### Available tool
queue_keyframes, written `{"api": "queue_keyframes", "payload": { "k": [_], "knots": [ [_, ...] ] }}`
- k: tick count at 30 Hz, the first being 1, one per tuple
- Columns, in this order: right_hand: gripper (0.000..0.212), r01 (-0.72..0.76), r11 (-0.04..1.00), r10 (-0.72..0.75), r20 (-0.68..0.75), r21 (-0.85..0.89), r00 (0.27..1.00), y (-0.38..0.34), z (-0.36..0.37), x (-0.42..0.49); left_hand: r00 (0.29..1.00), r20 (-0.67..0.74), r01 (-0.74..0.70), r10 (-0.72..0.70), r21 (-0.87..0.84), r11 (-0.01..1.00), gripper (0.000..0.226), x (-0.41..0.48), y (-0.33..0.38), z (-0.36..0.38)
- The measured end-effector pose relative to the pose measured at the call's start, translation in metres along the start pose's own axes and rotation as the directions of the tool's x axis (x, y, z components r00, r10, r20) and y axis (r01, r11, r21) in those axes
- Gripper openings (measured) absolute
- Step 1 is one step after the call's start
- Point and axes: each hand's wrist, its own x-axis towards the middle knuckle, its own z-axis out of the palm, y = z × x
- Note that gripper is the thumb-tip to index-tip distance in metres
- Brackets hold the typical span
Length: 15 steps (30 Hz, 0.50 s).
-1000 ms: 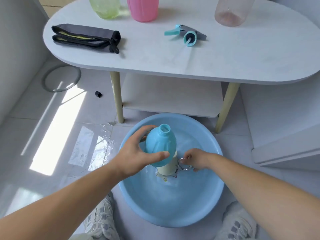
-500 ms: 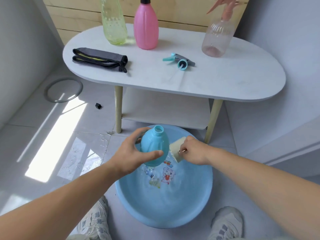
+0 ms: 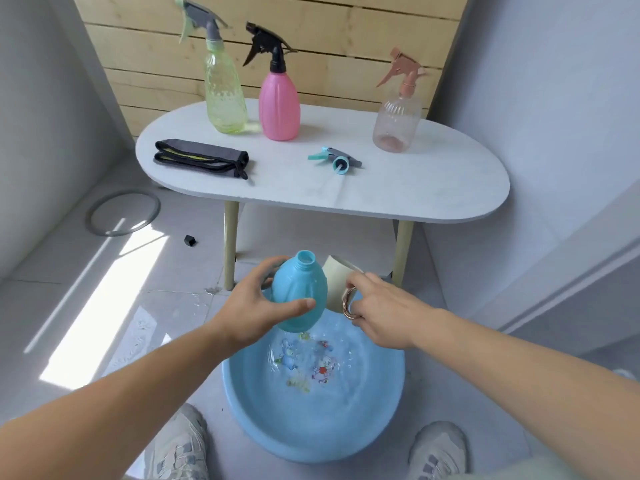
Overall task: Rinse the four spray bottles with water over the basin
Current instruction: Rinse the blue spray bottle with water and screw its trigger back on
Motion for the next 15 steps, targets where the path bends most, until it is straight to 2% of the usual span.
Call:
{"api": "queue_keyframes", "payload": {
  "k": [3, 7, 9, 12, 13, 15],
  "knots": [
    [0.028, -0.005, 0.999, 0.006, -0.034, 0.038, 0.999, -0.003, -0.009, -0.011, 1.000, 0.011, -0.018, 0.018, -0.008, 1.000, 0.080, -0.002, 0.010, 0.000],
    [0.022, -0.143, 0.936, 0.174, -0.070, 0.322, 0.982, 0.001, -0.015, -0.018, 1.000, 0.022, -0.016, 0.017, -0.028, 0.999, 0.078, -0.005, 0.023, -0.001],
    [0.024, -0.238, 0.841, 0.297, -0.047, 0.486, 0.954, 0.005, -0.027, -0.022, 1.000, 0.017, -0.024, 0.024, -0.025, 0.999, 0.077, -0.007, 0.031, -0.002],
    [0.041, -0.288, 0.689, 0.406, -0.024, 0.665, 0.914, 0.010, -0.049, -0.030, 0.999, 0.013, -0.052, 0.052, -0.019, 0.998, 0.076, -0.009, 0.047, -0.004],
    [0.039, -0.287, 0.609, 0.442, -0.015, 0.740, 0.897, 0.014, -0.059, -0.033, 0.998, 0.016, -0.065, 0.065, -0.023, 0.998, 0.076, -0.006, 0.055, -0.004],
    [0.036, -0.248, 0.370, 0.479, 0.046, 0.895, 0.877, 0.015, -0.071, -0.038, 0.997, 0.033, -0.065, 0.066, -0.037, 0.997, 0.076, -0.006, 0.063, -0.008]
  ]
}}
